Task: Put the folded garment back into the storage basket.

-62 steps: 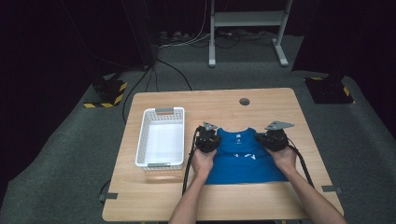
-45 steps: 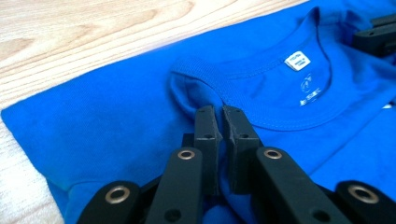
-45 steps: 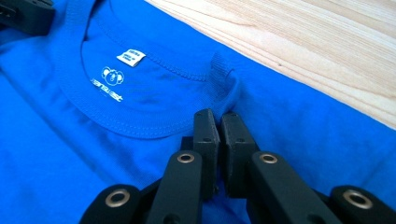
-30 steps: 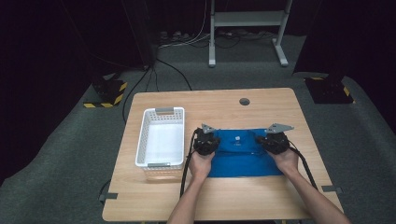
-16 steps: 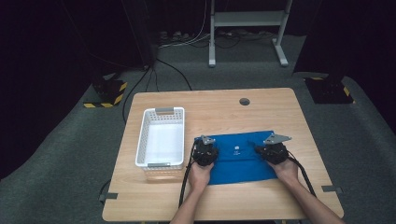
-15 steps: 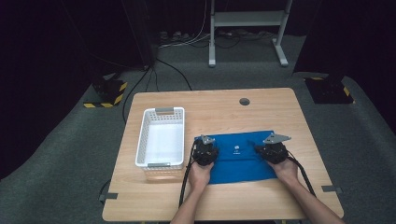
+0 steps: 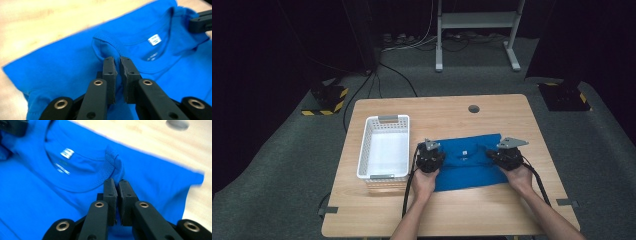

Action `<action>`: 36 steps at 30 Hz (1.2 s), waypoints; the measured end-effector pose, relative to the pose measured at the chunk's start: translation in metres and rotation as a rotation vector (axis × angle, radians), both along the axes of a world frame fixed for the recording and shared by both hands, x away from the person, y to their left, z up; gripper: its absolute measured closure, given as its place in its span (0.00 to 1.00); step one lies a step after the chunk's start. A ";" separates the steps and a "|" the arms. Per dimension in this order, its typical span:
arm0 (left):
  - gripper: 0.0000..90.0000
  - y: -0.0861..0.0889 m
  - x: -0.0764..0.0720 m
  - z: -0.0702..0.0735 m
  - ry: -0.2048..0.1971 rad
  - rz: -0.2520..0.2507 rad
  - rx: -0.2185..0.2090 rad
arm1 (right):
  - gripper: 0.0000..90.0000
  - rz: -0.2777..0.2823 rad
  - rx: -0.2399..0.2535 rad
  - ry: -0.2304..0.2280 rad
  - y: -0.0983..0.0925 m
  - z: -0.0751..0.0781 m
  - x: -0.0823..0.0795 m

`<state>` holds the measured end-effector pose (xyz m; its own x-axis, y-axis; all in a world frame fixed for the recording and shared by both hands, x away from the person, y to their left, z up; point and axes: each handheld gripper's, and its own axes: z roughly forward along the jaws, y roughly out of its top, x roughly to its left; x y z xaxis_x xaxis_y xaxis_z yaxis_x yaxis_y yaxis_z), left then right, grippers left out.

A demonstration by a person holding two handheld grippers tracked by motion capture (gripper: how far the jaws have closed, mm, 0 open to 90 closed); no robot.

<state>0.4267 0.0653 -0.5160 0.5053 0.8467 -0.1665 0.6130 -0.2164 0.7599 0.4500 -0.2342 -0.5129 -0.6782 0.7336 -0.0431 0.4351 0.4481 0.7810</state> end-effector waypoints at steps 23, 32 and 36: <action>0.33 0.001 0.005 -0.003 0.015 0.054 -0.045 | 0.44 -0.028 0.083 0.023 -0.007 -0.009 0.002; 0.27 0.007 0.027 0.006 0.044 0.125 -0.018 | 0.38 -0.144 0.115 0.036 -0.009 0.000 0.023; 0.30 -0.001 0.026 0.005 0.043 0.092 -0.012 | 0.44 -0.119 0.107 0.033 -0.004 0.000 0.024</action>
